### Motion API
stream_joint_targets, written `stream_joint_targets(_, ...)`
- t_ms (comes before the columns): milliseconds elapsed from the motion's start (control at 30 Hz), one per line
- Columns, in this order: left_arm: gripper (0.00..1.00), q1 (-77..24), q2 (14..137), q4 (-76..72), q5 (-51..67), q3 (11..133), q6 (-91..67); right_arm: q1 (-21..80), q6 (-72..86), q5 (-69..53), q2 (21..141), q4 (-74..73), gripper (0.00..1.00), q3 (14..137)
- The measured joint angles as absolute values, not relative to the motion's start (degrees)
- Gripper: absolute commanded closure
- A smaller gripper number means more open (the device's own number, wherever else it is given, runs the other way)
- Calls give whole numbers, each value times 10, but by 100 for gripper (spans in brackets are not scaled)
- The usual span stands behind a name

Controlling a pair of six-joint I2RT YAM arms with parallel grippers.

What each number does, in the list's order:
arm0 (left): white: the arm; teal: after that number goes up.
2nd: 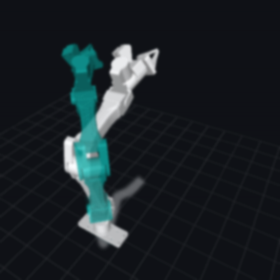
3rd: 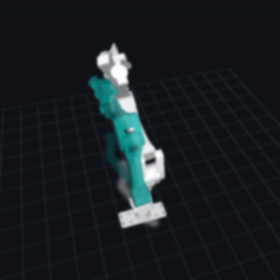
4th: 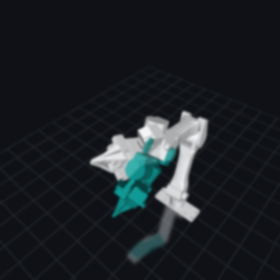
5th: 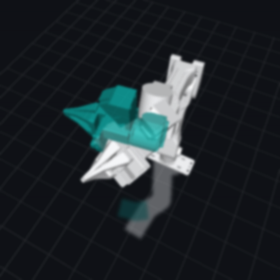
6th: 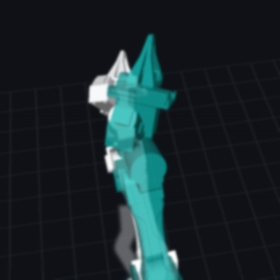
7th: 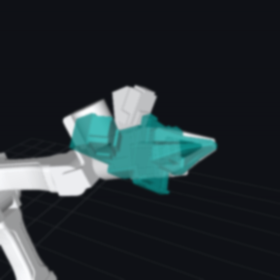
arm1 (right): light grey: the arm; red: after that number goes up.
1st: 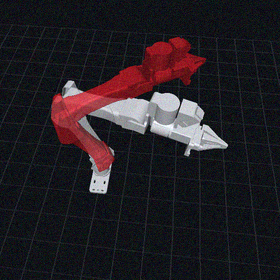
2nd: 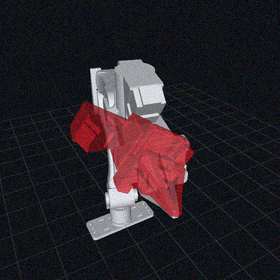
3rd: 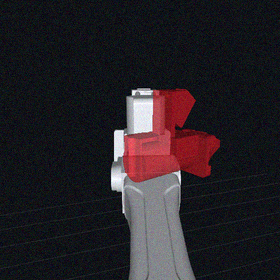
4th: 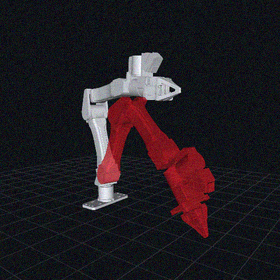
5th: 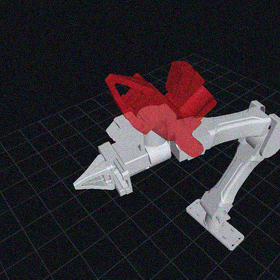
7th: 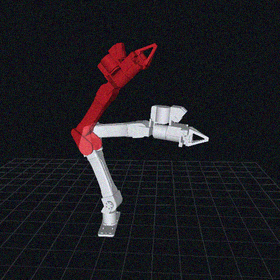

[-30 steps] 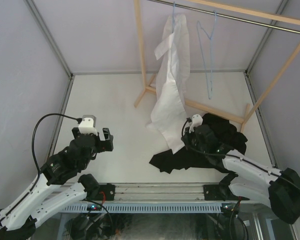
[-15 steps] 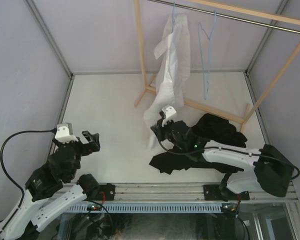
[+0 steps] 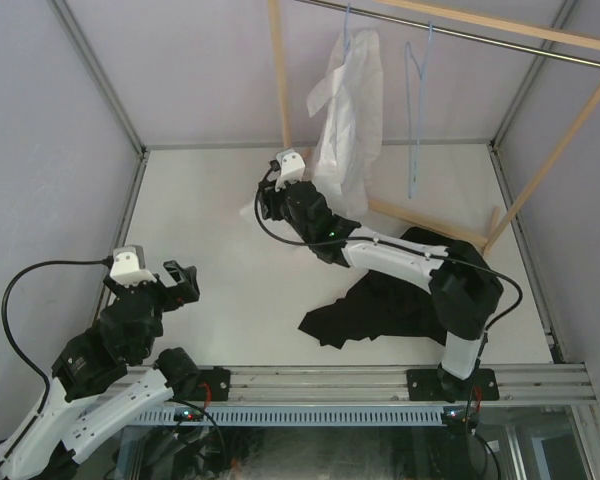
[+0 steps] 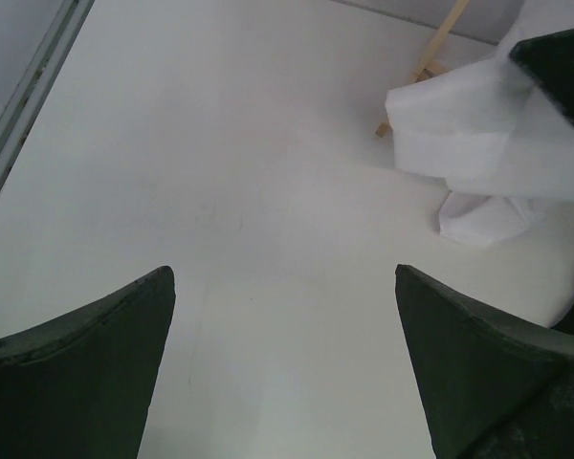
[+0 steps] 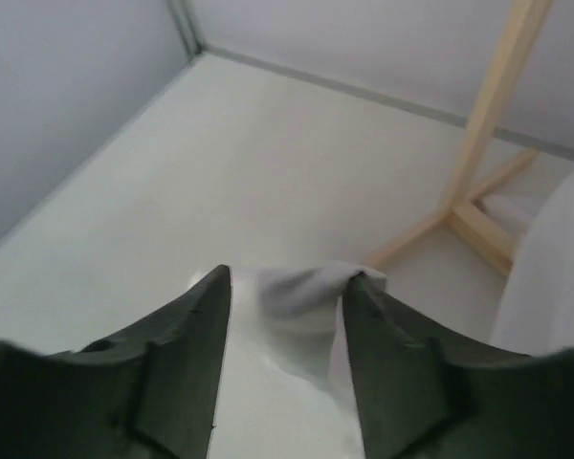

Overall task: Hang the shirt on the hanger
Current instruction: Adjust the shirt at the center of the board.

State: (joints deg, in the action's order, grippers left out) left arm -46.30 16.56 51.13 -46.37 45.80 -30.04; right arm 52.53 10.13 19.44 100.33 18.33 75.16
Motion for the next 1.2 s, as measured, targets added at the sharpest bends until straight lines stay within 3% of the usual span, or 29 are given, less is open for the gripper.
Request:
stream_joint_targets(67,0,-463,166,512,-464,458,-300,509,102,193,1042,147,35,783)
stream_joint_targets(133,0,-463,166,512,-464,458,-300,505,102,191,1054,120,32,772)
stream_joint_targets(400,0,-463,166,506,-454,456,-298,576,107,194,983,59,21,612)
stream_joint_targets(800,0,-463,165,484,-413,452,-296,661,217,228,779,8,15,433)
stream_joint_targets(1200,0,-463,192,467,-466,649,-294,662,341,284,610,-124,12,333)
